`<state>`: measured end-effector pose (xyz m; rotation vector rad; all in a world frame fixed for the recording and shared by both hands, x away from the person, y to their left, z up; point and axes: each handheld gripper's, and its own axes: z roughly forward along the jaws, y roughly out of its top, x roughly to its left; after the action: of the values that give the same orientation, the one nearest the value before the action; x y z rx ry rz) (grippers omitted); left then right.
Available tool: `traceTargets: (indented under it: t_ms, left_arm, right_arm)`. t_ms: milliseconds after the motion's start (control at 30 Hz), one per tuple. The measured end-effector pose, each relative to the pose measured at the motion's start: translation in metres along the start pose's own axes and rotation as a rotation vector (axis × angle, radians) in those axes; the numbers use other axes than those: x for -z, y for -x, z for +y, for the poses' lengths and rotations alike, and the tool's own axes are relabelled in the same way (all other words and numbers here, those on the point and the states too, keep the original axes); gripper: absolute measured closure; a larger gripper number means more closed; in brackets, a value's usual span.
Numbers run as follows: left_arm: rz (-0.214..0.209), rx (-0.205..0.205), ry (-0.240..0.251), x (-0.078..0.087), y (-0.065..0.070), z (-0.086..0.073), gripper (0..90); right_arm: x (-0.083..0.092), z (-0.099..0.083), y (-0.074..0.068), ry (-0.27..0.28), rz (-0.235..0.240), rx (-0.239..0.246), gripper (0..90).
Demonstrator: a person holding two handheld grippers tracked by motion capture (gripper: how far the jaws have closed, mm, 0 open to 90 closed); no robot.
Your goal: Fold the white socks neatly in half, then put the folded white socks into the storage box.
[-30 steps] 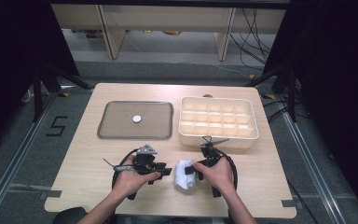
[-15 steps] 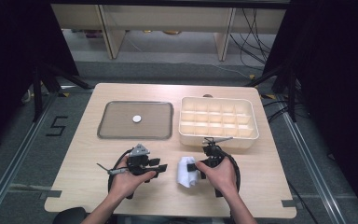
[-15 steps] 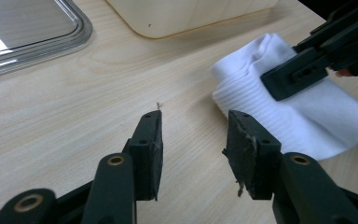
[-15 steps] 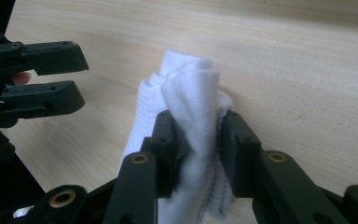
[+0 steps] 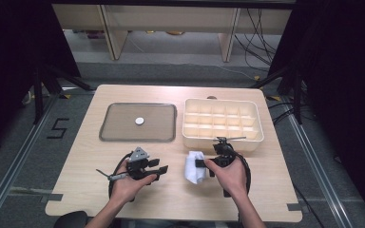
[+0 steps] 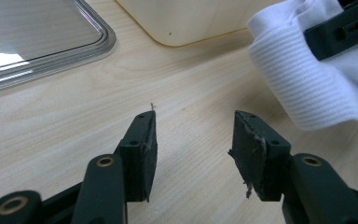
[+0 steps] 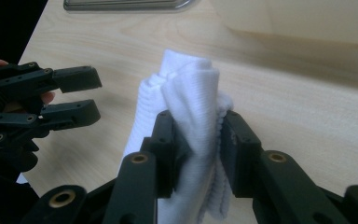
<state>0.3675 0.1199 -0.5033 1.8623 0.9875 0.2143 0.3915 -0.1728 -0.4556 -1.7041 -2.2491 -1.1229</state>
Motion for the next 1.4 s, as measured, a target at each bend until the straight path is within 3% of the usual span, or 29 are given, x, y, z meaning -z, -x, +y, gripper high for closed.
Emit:
traceTargets:
  t_ms: [67,167,200,233,333,367,467,767,800,833,1000,1033,1067,1167,1267,1300,1333,1367,1400]
  left_arm:
    - [-0.001,0.001,0.003,0.0,0.0,0.0,49.9]
    - [0.008,0.004,0.005,0.0,-0.001,-0.001,50.1]
    - [0.007,0.003,0.015,0.0,-0.001,-0.001,50.2]
    - [0.006,-0.005,0.012,0.0,-0.001,-0.001,50.1]
    - [0.015,-0.003,0.012,0.001,0.0,-0.001,50.2]
    - [0.014,-0.003,0.017,0.001,0.0,-0.001,50.4]
    - [0.009,0.005,0.015,0.002,0.001,-0.001,50.4]
    - [0.011,-0.006,0.021,0.003,0.001,-0.001,50.4]
    - [0.012,-0.006,0.02,0.003,0.001,-0.001,50.4]
    - [0.021,-0.005,0.024,0.002,0.001,-0.001,50.4]
    - [0.018,-0.006,0.015,0.001,0.001,-0.002,50.4]
    - [0.019,-0.005,0.018,0.001,0.001,-0.002,50.4]
    - [0.018,-0.007,0.021,0.001,0.001,-0.002,50.4]
    - [0.032,0.0,0.033,0.002,0.002,-0.002,50.5]
    - [0.038,0.001,0.032,0.003,0.002,-0.004,50.4]
    - [0.035,0.002,0.037,0.003,0.002,-0.004,50.4]
    - [0.039,-0.014,0.028,0.004,0.002,-0.004,50.4]
    - [0.028,-0.002,0.035,0.003,0.003,-0.005,50.4]
    - [0.034,-0.001,0.035,0.003,0.004,-0.005,50.4]
  right_arm:
    - [0.002,0.001,0.001,0.009,-0.006,0.012,69.1]
    - [0.006,0.002,-0.003,0.004,-0.009,-0.026,69.1]
    - [0.007,0.003,-0.001,0.02,-0.034,0.015,69.1]
    - [0.007,0.003,0.0,0.035,-0.014,0.028,69.1]
    - [0.01,0.004,-0.001,0.034,-0.026,0.001,69.1]
    - [0.012,0.004,0.0,0.041,-0.025,0.024,69.1]
    - [0.015,0.004,-0.001,0.043,-0.036,-0.007,69.1]
    - [0.021,0.007,0.0,0.075,-0.041,0.032,69.1]
    - [0.021,0.007,-0.005,0.065,-0.015,-0.031,69.0]
    - [0.022,0.008,-0.003,0.073,-0.038,0.004,69.0]
    - [0.023,0.011,0.0,0.091,-0.038,0.042,69.1]
    - [0.024,0.012,-0.001,0.088,-0.05,0.031,69.0]
    - [0.026,0.012,-0.006,0.07,-0.048,-0.017,69.0]
    - [0.026,0.015,-0.001,0.106,-0.061,0.057,69.0]
    - [0.028,0.019,-0.004,0.098,-0.103,0.057,69.0]
    - [0.029,0.019,-0.006,0.098,-0.1,0.045,69.0]
    - [0.029,0.02,-0.006,0.115,-0.092,0.062,69.0]
    - [0.03,0.02,-0.007,0.107,-0.102,0.046,69.0]
    - [0.029,0.021,-0.005,0.131,-0.061,0.081,69.0]
